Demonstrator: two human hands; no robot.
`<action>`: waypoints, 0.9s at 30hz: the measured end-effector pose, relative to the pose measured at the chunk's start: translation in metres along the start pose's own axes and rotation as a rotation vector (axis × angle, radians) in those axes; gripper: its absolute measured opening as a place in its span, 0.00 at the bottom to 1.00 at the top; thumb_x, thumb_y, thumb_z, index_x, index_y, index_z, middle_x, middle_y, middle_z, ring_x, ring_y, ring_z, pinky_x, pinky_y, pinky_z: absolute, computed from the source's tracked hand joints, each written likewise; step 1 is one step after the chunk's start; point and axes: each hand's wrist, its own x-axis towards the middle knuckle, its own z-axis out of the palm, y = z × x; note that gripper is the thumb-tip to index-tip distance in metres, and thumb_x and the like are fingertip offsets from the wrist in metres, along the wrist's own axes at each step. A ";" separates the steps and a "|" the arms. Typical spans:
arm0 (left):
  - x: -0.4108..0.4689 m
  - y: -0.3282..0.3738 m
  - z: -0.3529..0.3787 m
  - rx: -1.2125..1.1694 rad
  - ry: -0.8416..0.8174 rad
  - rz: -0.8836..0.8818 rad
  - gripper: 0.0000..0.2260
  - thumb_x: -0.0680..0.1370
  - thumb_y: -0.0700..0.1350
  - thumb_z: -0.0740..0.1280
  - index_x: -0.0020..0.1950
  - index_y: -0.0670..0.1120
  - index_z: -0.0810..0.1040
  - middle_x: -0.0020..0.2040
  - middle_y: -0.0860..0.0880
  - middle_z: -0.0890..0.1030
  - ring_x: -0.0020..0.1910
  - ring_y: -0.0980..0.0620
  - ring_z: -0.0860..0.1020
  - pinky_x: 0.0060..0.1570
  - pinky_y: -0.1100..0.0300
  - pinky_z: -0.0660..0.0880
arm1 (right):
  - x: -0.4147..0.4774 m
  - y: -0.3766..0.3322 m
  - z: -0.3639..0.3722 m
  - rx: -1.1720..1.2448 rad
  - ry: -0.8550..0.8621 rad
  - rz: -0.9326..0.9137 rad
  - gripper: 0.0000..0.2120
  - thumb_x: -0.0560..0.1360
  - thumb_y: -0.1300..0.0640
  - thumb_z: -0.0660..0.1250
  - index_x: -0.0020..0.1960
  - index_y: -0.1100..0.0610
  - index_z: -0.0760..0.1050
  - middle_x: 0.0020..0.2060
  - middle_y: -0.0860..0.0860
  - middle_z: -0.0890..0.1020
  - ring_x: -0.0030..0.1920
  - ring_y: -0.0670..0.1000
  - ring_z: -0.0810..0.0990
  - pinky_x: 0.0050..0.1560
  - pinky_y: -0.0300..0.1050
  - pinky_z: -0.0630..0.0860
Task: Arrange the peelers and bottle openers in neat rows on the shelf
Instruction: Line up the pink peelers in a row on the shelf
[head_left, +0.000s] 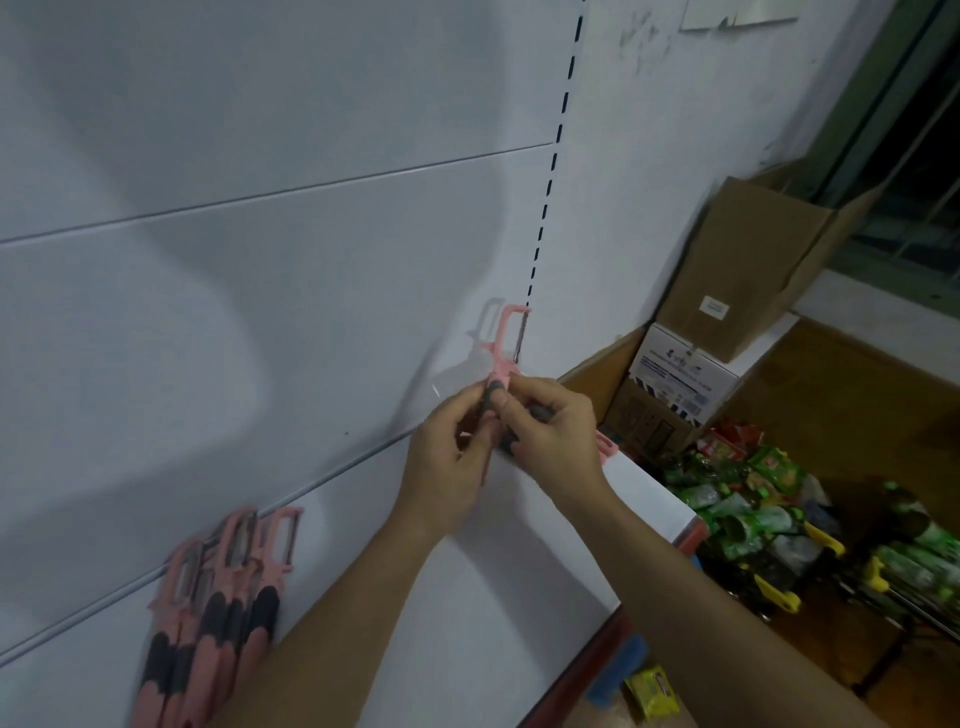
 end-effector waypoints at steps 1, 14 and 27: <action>0.000 0.005 -0.002 0.036 0.014 0.008 0.15 0.83 0.47 0.67 0.69 0.56 0.79 0.47 0.57 0.84 0.37 0.61 0.79 0.38 0.70 0.74 | 0.000 0.000 -0.001 0.048 0.001 0.038 0.06 0.80 0.60 0.69 0.51 0.61 0.83 0.47 0.64 0.83 0.48 0.64 0.85 0.49 0.65 0.83; -0.033 -0.017 -0.034 0.882 0.104 -0.067 0.11 0.75 0.41 0.71 0.57 0.51 0.83 0.55 0.51 0.76 0.58 0.45 0.74 0.58 0.48 0.69 | -0.008 0.017 -0.015 -0.797 -0.004 -0.200 0.05 0.74 0.56 0.75 0.48 0.51 0.80 0.43 0.47 0.81 0.40 0.46 0.77 0.39 0.39 0.72; -0.030 -0.024 -0.030 0.993 0.107 -0.113 0.12 0.74 0.44 0.69 0.56 0.53 0.80 0.56 0.53 0.74 0.59 0.49 0.71 0.57 0.50 0.63 | -0.013 0.046 -0.006 -1.091 -0.096 -0.328 0.07 0.80 0.58 0.67 0.53 0.57 0.83 0.49 0.53 0.84 0.49 0.55 0.79 0.52 0.49 0.75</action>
